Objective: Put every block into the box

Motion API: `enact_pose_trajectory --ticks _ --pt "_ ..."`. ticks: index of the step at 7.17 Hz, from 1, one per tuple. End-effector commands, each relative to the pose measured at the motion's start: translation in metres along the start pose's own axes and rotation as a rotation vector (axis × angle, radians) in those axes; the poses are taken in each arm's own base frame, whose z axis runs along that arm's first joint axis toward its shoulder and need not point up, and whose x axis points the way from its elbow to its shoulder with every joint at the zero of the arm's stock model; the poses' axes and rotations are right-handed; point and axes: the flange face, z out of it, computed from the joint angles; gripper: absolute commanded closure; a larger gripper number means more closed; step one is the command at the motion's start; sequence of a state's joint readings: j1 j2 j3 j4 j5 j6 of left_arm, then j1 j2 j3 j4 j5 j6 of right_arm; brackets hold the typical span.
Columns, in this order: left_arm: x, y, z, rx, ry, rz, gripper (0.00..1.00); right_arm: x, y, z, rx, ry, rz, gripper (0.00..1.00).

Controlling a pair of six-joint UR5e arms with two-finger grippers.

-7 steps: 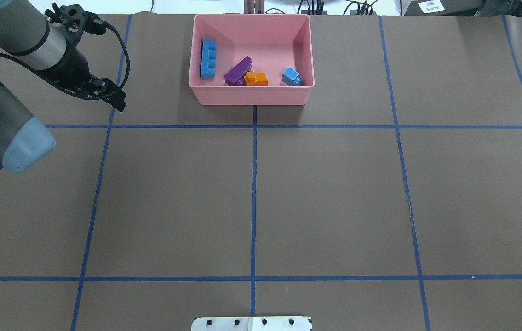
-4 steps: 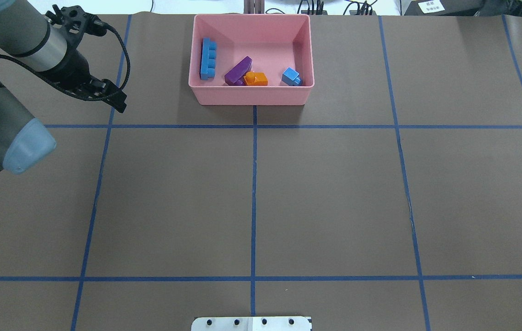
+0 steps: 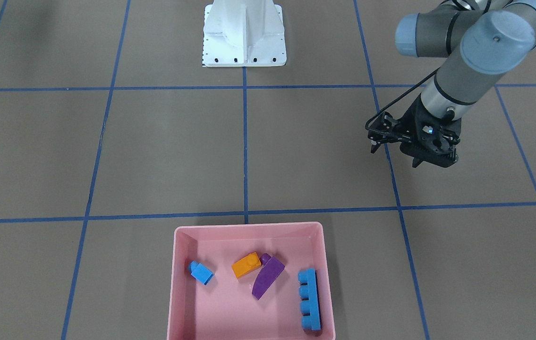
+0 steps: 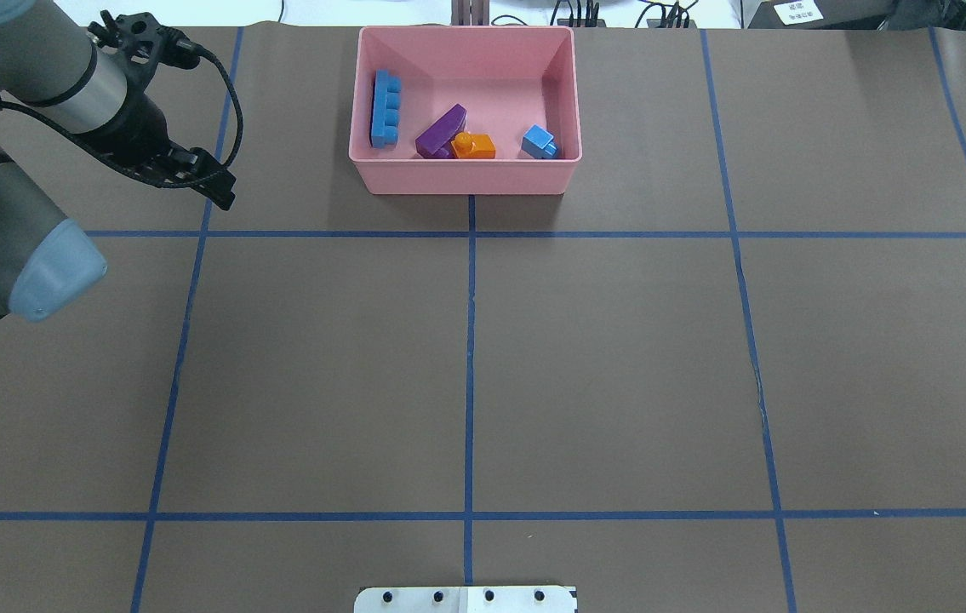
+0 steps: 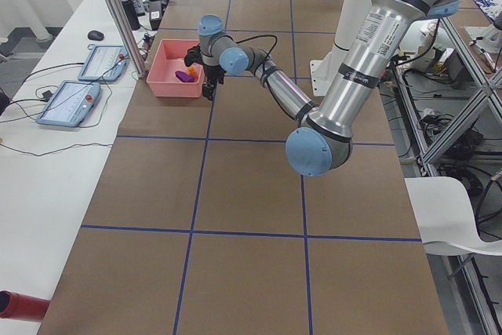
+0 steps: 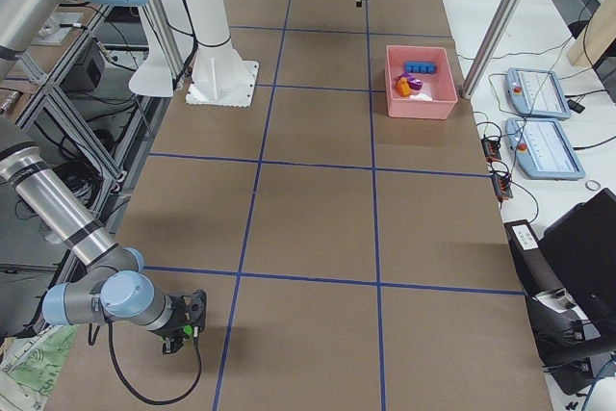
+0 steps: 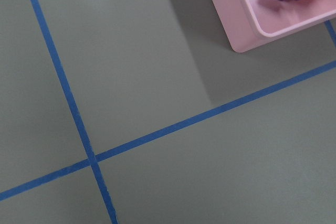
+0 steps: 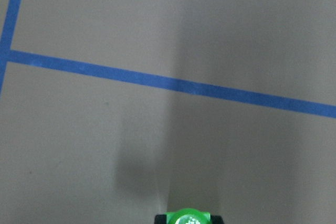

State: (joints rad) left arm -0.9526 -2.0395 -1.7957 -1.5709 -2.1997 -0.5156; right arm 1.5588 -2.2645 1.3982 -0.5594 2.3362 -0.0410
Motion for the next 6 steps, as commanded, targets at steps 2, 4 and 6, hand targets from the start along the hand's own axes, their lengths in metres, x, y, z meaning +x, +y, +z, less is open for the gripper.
enact_pose_trajectory --ticks 2,4,6 --pt "-0.001 0.000 0.001 -0.001 -0.002 -0.001 0.00 -0.008 -0.020 -0.012 0.057 -0.021 -0.004 1.00" --pt "-0.005 0.000 -0.003 0.004 -0.005 -0.005 0.00 -0.032 -0.065 -0.045 0.136 -0.016 -0.044 1.00" --pt "-0.018 0.008 0.000 -0.005 -0.014 -0.004 0.00 -0.069 -0.134 -0.106 0.209 0.004 -0.052 1.00"
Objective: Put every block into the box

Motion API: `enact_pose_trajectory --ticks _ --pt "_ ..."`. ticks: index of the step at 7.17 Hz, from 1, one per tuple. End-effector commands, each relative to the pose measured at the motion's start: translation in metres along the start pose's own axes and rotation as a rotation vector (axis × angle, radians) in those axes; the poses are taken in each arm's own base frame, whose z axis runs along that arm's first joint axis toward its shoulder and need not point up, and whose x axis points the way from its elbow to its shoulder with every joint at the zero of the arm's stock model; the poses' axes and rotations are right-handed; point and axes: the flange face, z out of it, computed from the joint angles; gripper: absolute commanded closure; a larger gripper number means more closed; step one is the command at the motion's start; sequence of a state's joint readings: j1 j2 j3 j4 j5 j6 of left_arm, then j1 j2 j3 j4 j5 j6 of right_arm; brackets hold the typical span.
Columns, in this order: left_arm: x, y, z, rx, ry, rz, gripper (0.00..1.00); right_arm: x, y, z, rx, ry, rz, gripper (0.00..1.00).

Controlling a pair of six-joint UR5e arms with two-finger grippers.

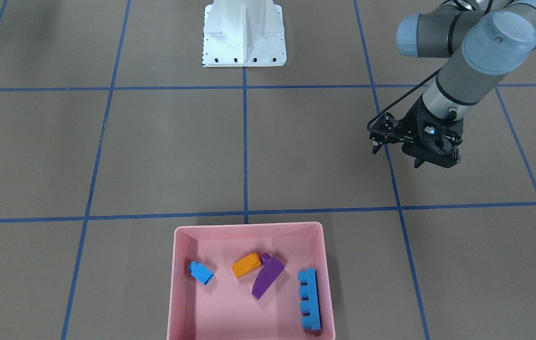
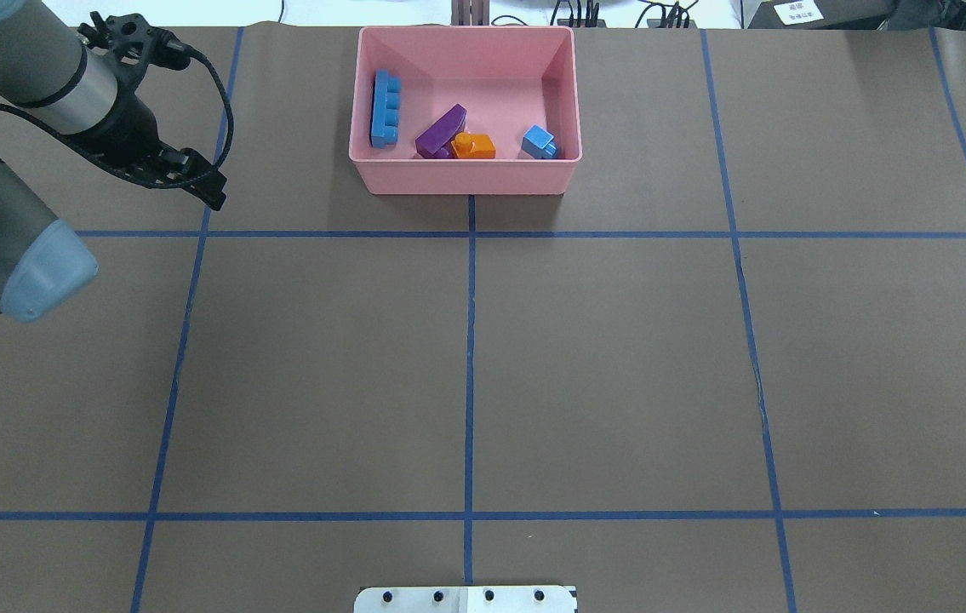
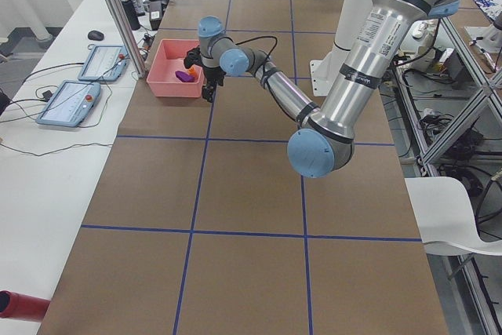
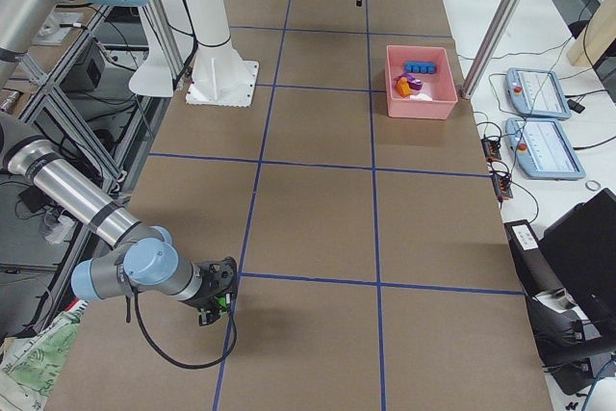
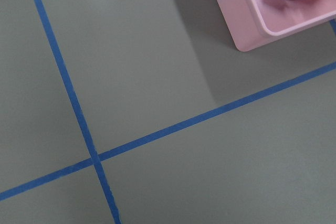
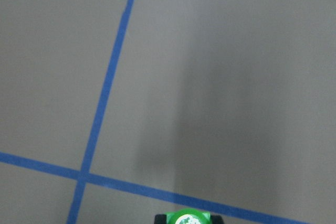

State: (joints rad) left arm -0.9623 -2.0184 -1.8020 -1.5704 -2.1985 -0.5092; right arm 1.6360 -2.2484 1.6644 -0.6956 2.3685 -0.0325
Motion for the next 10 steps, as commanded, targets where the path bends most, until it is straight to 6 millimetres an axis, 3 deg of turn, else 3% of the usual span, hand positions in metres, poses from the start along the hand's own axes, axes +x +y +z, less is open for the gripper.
enact_pose_trajectory --ticks 1,3,4,5,6,7,8,9,10 --pt "-0.026 0.006 -0.006 0.005 -0.020 0.018 0.00 -0.026 -0.087 -0.041 0.086 0.014 -0.036 1.00" --pt "-0.091 0.023 -0.034 0.013 -0.048 0.059 0.01 -0.028 -0.194 -0.053 0.102 0.014 -0.007 1.00" --pt "-0.113 0.023 -0.049 -0.021 -0.056 0.016 0.01 -0.034 -0.239 -0.061 0.122 0.010 0.036 1.00" --pt "-0.125 0.028 -0.066 -0.050 -0.081 -0.006 0.01 -0.052 -0.282 -0.060 0.120 -0.006 0.045 1.00" --pt "-0.156 0.037 -0.087 -0.049 -0.112 -0.082 0.00 -0.078 -0.323 -0.056 0.107 -0.024 0.058 1.00" --pt "-0.191 0.059 -0.085 -0.065 -0.136 -0.121 0.00 -0.107 -0.359 -0.049 0.086 -0.041 0.066 1.00" --pt "-0.243 0.087 -0.087 -0.086 -0.157 -0.152 0.00 -0.137 -0.393 -0.036 0.064 -0.061 0.068 1.00" --pt "-0.287 0.107 -0.092 -0.058 -0.168 -0.101 0.00 -0.175 -0.429 -0.032 0.060 -0.090 0.094 1.00" --pt "-0.347 0.137 -0.108 -0.035 -0.180 -0.095 0.00 -0.220 -0.460 -0.024 0.036 -0.114 0.113 1.00"
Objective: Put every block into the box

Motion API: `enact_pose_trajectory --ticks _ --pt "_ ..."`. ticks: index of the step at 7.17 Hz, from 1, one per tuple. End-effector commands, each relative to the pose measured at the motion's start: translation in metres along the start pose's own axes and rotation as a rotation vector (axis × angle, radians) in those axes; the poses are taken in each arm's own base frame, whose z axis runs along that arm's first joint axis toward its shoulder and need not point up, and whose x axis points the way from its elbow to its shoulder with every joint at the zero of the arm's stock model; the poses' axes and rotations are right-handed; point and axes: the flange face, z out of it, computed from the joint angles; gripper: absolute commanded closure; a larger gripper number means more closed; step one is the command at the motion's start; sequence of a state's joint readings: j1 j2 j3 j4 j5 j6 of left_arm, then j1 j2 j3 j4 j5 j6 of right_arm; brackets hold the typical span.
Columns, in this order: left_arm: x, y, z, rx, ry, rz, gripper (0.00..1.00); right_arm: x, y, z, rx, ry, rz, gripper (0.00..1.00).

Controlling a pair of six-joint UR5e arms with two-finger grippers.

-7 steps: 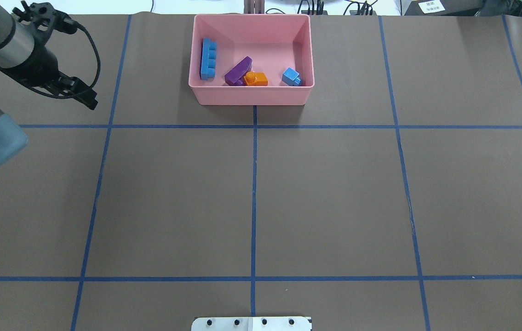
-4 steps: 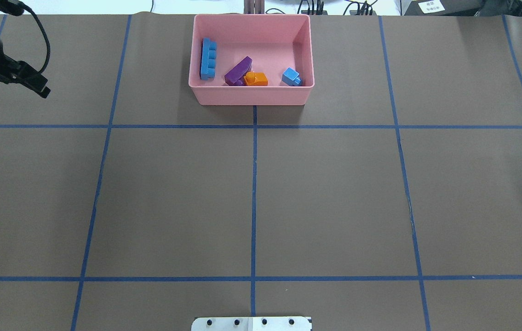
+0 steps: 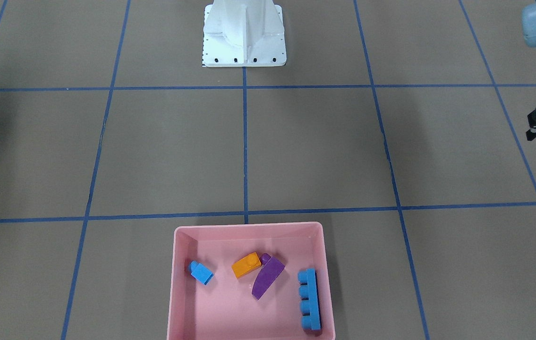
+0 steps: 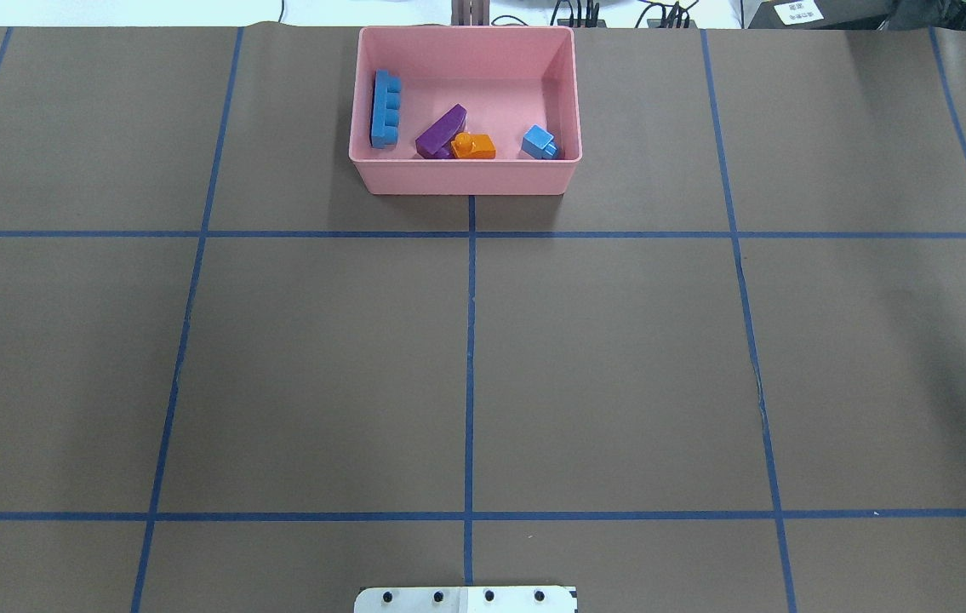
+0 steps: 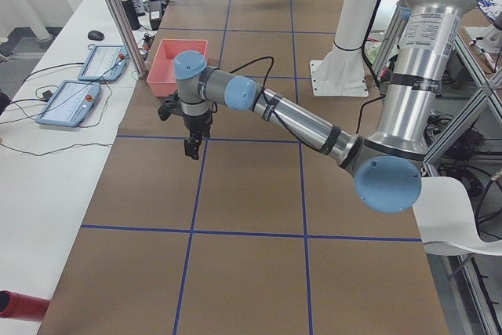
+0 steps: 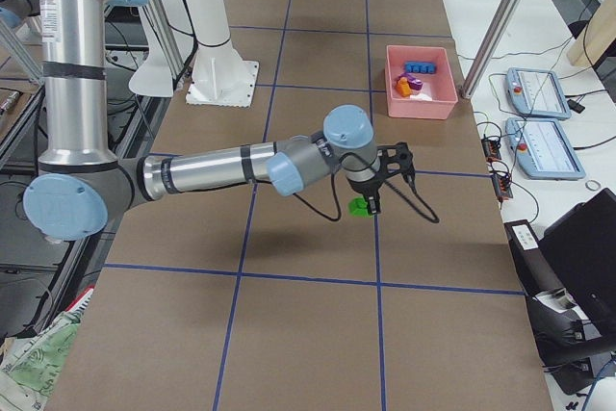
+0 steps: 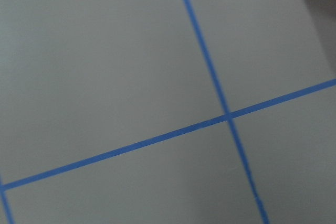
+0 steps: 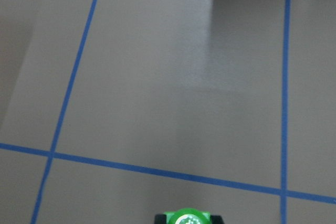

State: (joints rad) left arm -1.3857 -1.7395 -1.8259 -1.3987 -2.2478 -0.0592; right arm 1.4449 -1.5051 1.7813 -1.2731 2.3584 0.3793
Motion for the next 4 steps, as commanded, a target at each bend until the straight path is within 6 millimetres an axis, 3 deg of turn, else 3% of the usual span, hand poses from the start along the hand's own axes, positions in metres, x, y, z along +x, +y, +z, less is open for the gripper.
enact_pose_trajectory --ticks 1,2,3,4 --pt "-0.118 0.051 0.002 0.012 -0.023 0.026 0.00 -0.089 -0.060 0.030 -0.044 -0.028 0.023 1.00" --pt "-0.153 0.089 0.006 0.002 -0.025 -0.032 0.00 -0.121 -0.086 0.044 -0.059 -0.032 0.019 1.00" --pt "-0.161 0.105 0.001 0.036 0.013 -0.052 0.00 -0.166 -0.117 0.058 -0.068 -0.037 0.019 1.00" --pt "-0.157 0.104 0.001 0.049 0.071 -0.059 0.00 -0.215 -0.142 0.064 -0.070 -0.006 0.017 1.00"
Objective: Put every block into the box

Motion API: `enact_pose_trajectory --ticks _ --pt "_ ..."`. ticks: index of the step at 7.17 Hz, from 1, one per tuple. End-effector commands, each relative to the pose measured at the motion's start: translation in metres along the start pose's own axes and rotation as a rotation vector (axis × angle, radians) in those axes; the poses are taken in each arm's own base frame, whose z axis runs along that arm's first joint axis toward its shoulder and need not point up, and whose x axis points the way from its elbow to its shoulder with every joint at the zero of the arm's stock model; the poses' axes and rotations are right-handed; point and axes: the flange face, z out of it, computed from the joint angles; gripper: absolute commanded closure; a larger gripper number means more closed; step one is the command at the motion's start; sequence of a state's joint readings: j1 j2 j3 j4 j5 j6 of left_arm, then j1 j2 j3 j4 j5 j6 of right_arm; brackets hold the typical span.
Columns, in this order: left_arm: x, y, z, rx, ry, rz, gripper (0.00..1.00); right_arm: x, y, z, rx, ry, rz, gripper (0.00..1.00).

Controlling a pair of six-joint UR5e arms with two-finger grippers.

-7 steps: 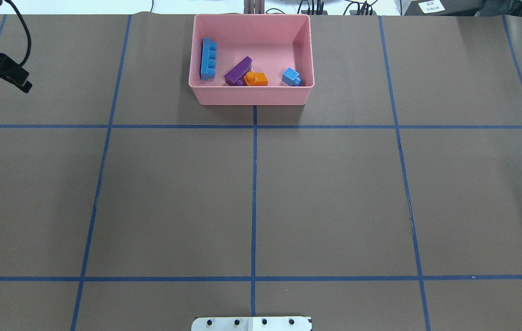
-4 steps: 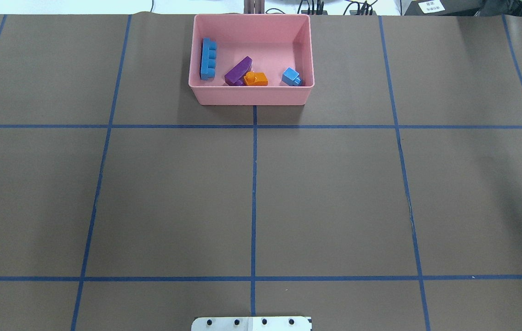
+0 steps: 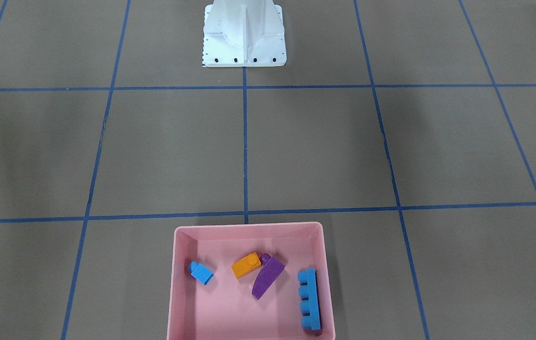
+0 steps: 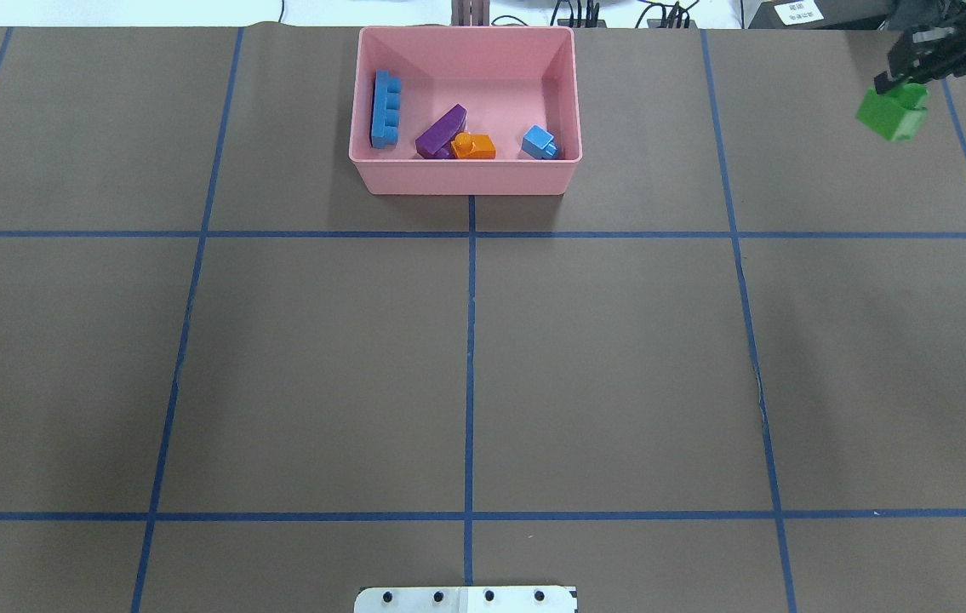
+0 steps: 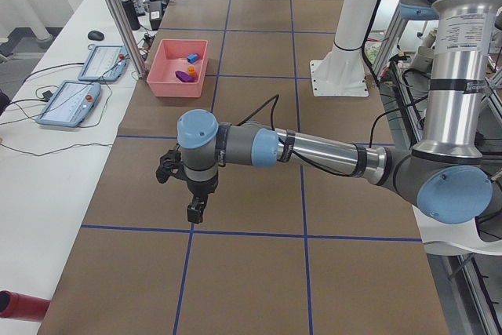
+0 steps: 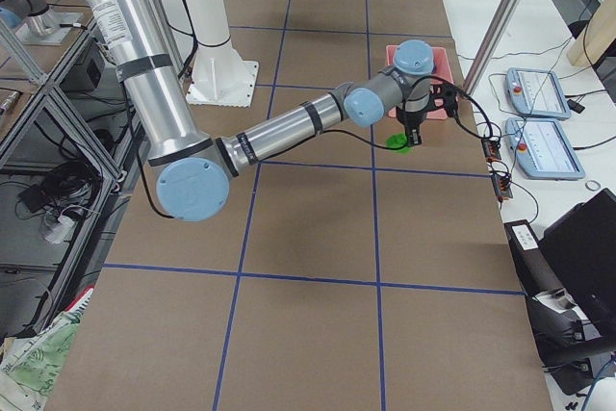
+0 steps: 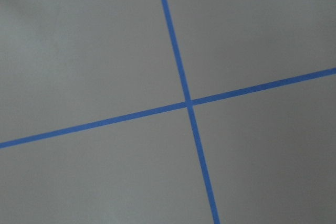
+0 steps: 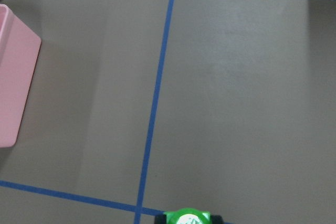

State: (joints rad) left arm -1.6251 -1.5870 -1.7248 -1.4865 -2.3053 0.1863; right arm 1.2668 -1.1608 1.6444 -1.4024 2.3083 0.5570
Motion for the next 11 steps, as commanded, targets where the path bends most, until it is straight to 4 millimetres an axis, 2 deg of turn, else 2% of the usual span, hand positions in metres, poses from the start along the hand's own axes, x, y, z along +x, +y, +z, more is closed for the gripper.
enact_pose_trajectory --ticks 1,2,3,4,5,6,7,8,10,11 --pt "-0.006 0.011 -0.001 0.020 0.057 -0.020 0.00 -0.124 -0.051 0.009 -0.011 0.048 0.040 1.00" --pt "-0.006 0.010 0.000 0.018 0.058 -0.023 0.00 -0.181 -0.069 0.017 0.004 0.071 0.080 1.00" --pt "-0.008 0.009 0.001 0.015 0.058 -0.031 0.00 -0.228 -0.085 0.043 0.011 0.105 0.114 1.00" --pt "-0.006 0.010 0.000 0.019 0.058 -0.027 0.00 -0.292 -0.110 0.064 0.033 0.158 0.134 1.00" --pt "-0.005 0.010 -0.001 0.022 0.058 -0.025 0.00 -0.315 -0.108 0.084 0.077 0.206 0.148 1.00" --pt "-0.005 0.010 -0.002 0.023 0.060 -0.024 0.00 -0.328 -0.105 0.116 0.133 0.166 0.164 1.00" --pt "-0.004 0.010 -0.003 0.025 0.059 -0.023 0.00 -0.346 -0.100 0.161 0.207 0.157 0.209 1.00" --pt "-0.005 0.010 -0.002 0.024 0.060 -0.024 0.00 -0.363 -0.091 0.187 0.231 0.178 0.191 1.00" --pt "-0.004 0.010 -0.002 0.024 0.060 -0.022 0.00 -0.386 -0.066 0.217 0.268 0.197 0.151 1.00" --pt "-0.004 0.010 -0.002 0.023 0.058 -0.024 0.00 -0.383 -0.065 0.219 0.267 0.202 0.151 0.48"
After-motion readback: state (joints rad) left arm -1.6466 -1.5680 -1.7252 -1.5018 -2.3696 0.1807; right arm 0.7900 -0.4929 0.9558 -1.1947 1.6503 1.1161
